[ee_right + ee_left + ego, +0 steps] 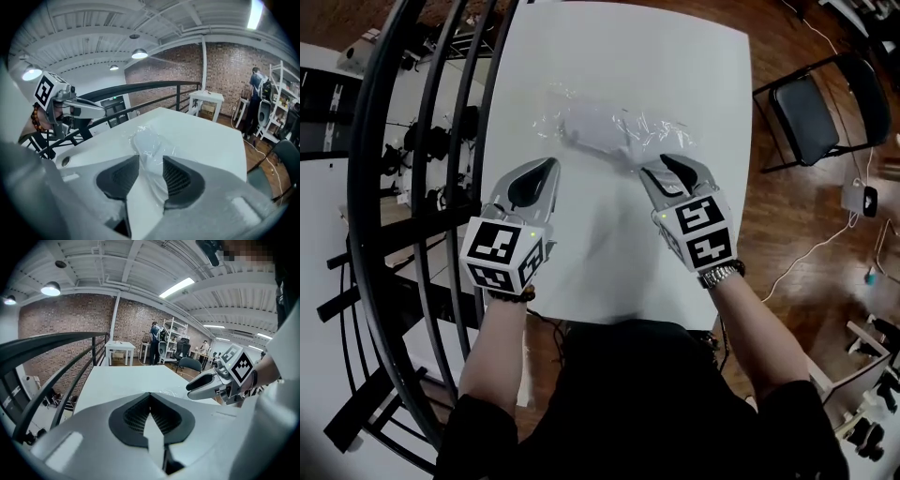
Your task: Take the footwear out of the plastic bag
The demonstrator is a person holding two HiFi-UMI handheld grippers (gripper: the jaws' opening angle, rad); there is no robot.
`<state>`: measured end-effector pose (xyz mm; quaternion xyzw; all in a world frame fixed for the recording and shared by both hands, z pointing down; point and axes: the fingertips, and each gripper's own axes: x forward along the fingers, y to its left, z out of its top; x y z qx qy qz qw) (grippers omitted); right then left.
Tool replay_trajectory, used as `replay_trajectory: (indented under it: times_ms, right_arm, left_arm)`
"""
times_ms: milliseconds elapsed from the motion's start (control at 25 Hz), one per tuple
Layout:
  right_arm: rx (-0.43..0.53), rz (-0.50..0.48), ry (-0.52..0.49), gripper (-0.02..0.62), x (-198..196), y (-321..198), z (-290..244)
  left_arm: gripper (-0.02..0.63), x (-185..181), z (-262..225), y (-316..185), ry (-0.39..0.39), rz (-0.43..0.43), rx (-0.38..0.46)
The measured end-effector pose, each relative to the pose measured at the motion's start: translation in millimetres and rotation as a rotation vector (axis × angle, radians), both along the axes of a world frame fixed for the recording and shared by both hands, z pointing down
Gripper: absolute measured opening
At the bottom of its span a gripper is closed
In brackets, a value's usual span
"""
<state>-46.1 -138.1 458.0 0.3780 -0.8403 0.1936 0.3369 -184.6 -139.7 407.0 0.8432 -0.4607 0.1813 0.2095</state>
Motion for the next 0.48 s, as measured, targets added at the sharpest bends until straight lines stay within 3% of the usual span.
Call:
replay_trajectory:
  times_ms: [240,480]
  right_arm:
    - [0.003,-0.096,0.109,0.193,-30,-12,21]
    - [0.011,-0.224,0.296,0.202,-39,-12,55]
  left_arm:
    - [0.017,-6,19,-5,0.004,0.017,-0.032]
    - [0.015,-14,30,-8,-0.001,0.020,-0.046]
